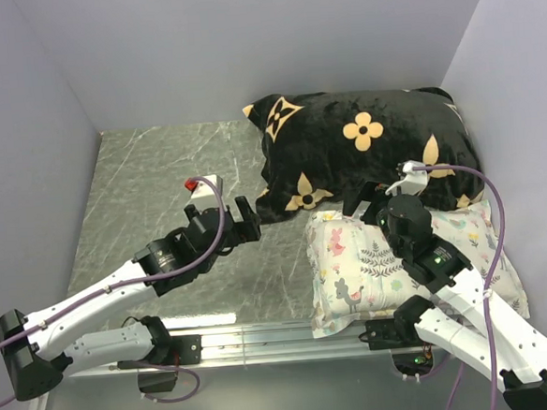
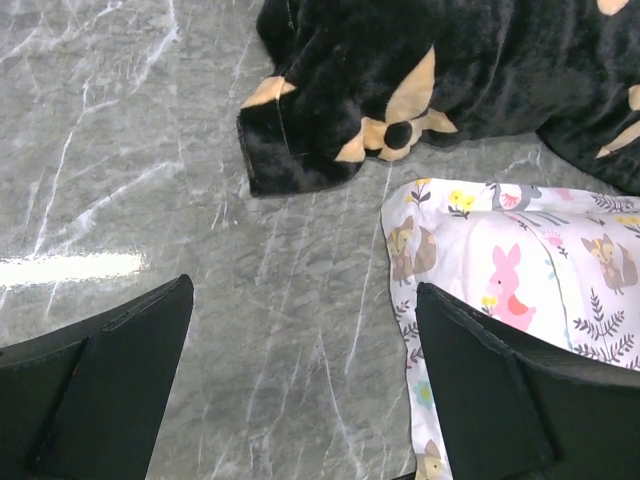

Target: Remove the pillowcase from the pillow

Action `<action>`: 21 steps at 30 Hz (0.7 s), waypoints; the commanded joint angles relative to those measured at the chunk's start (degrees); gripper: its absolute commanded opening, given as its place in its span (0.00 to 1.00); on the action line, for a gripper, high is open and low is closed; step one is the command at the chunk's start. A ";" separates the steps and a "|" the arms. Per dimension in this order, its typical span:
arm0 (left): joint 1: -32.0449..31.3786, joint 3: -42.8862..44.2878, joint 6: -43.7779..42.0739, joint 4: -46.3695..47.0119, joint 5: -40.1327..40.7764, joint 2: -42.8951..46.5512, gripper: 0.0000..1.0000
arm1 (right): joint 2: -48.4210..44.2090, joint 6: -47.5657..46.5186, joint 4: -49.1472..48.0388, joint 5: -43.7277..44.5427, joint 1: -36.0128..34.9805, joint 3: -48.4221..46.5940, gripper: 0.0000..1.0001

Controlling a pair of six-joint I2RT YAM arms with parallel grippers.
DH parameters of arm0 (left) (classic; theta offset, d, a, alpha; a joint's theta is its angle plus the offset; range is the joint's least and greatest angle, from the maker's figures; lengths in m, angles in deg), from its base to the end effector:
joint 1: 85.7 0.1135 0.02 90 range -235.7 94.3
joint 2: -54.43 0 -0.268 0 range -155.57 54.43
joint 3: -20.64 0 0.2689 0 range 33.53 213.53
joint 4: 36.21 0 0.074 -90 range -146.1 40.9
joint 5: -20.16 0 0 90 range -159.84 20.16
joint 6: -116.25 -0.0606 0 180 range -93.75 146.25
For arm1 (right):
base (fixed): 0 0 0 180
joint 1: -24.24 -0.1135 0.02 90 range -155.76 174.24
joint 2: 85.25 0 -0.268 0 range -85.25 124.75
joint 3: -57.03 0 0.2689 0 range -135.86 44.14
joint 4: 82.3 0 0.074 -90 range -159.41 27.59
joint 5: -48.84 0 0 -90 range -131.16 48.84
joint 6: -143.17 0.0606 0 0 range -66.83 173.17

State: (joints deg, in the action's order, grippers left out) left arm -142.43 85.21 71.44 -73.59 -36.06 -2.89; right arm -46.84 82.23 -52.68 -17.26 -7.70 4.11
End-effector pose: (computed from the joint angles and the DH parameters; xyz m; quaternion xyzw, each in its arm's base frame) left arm 0.1651 -0.1902 0.3106 -0.0609 0.8396 -0.2123 0.4963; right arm 0.1787 0.0825 0.3136 0.1063 0.7797 0.1603 0.5960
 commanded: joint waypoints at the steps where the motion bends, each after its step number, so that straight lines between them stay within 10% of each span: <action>1: -0.14 2.90 1.30 1.99 1.11 -0.34 0.99 | -0.36 -0.50 -0.30 0.18 0.21 0.04 1.00; 8: 2.75 8.76 0.43 1.73 3.14 -4.37 0.99 | 0.17 -0.76 -0.30 -0.43 0.21 -0.40 1.00; 21: 27.54 24.34 -10.47 18.32 -37.98 -30.11 0.99 | 10.26 -0.76 0.76 -5.71 0.13 -9.27 1.00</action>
State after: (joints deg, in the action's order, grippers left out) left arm -117.05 105.65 64.25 -60.90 -61.39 -28.17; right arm -38.29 82.03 -51.28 -22.37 -7.70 -1.29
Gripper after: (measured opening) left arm 0.993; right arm 0.997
